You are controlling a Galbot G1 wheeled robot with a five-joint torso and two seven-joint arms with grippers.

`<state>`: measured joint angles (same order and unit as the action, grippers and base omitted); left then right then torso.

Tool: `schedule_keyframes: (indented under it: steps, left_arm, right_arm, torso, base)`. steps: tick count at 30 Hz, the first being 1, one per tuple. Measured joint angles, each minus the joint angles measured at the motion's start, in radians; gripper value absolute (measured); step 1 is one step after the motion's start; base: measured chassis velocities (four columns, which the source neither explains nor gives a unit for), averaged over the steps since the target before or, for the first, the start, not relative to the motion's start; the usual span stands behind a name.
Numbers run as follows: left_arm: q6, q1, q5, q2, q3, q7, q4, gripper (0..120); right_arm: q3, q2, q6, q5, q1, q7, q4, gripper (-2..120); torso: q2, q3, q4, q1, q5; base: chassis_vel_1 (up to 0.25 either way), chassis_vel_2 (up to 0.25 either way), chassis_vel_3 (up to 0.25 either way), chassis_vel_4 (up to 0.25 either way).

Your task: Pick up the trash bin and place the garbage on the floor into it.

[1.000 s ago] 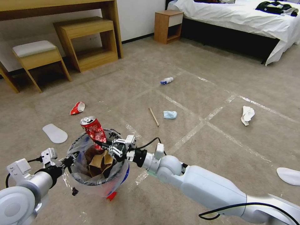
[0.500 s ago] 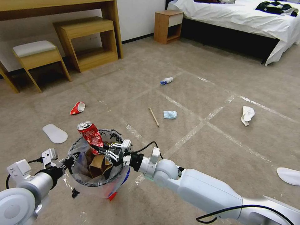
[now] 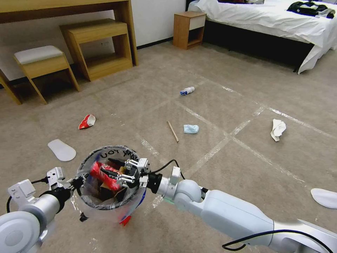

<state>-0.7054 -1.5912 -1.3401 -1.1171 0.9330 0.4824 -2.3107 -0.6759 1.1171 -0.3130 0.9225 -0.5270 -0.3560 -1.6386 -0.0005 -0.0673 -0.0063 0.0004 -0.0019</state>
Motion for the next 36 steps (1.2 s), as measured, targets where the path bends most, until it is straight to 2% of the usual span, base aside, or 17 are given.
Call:
schedule_keyframes:
  steps: [2,4,5,7,11,17,22,24,29,33,36]
  left_arm:
    - [0.0,0.0,-0.001,0.0,0.0,0.001,0.0,0]
    - [0.0,0.0,-0.002,0.0,0.001,0.003,-0.001,0]
    - [0.0,0.0,-0.002,0.0,0.001,0.003,-0.001,0]
    - [0.0,0.0,-0.002,-0.001,0.001,0.004,-0.001,0]
    - [0.0,0.001,-0.002,-0.001,0.0,0.005,-0.001,0]
    - [0.0,0.003,-0.003,0.0,0.001,0.007,0.005,0]
    - [0.0,0.003,-0.011,0.002,0.005,0.012,0.006,0]
    - [0.0,0.005,-0.018,0.004,0.01,0.016,0.006,0]
    - [0.0,0.005,-0.02,0.004,0.01,0.017,0.008,0]
    - [-0.002,0.008,-0.021,0.004,0.013,0.017,0.011,0]
    - [-0.006,0.007,-0.023,0.003,0.015,0.018,0.01,0]
  right_arm:
    - [0.0,-0.001,0.0,0.0,0.0,0.0,-0.001,72]
    - [-0.001,-0.003,0.001,0.0,0.0,0.002,-0.003,82]
    - [-0.001,-0.003,0.001,0.0,0.0,0.002,-0.003,82]
    - [-0.002,-0.004,0.001,0.0,0.002,0.005,-0.004,92]
    - [-0.002,-0.008,0.001,0.0,0.008,0.012,-0.011,99]
    - [0.032,-0.009,0.001,0.015,0.027,0.026,-0.053,100]
    - [0.119,0.002,0.006,0.039,0.05,0.041,-0.107,100]
    - [0.205,-0.008,0.016,0.058,0.064,0.058,-0.15,100]
    - [0.314,-0.036,0.022,0.062,0.063,0.079,-0.182,100]
    - [0.497,-0.059,0.026,0.021,0.004,0.143,-0.193,100]
    - [0.576,-0.069,0.029,-0.009,-0.038,0.166,-0.193,100]
  torso:
    - [0.0,0.0,0.0,0.0,0.0]
    - [0.0,0.0,0.0,0.0,0.0]
    - [0.0,0.0,0.0,0.0,0.0]
    - [0.0,0.0,0.0,0.0,0.0]
    - [0.0,0.0,0.0,0.0,0.0]
    - [0.0,0.0,-0.0001,0.0,0.0]
    - [0.0,0.0,0.0003,0.0,0.0]
    - [0.0,0.0,0.0003,0.0,0.0001]
    - [0.0,0.0,0.0,0.0,0.0001]
    - [0.0,0.0,0.0001,0.0,0.0001]
    - [0.0,0.0,0.0,0.0,0.0004]
  base:
    - [0.0,0.0,0.0,0.0]
    - [0.0,0.0,0.0,0.0]
    - [0.0,0.0,0.0,0.0]
    - [0.0,0.0,0.0,0.0]
    - [0.0,0.0,0.0,0.0]
    - [0.0,0.0,0.0,0.0]
    - [0.0,0.0,0.0,0.0]
    - [0.0,0.0,0.0,0.0]
    - [0.0,0.0,0.0,0.0]
    - [0.0,0.0,0.0,0.0]
    - [0.0,0.0,0.0,0.0]
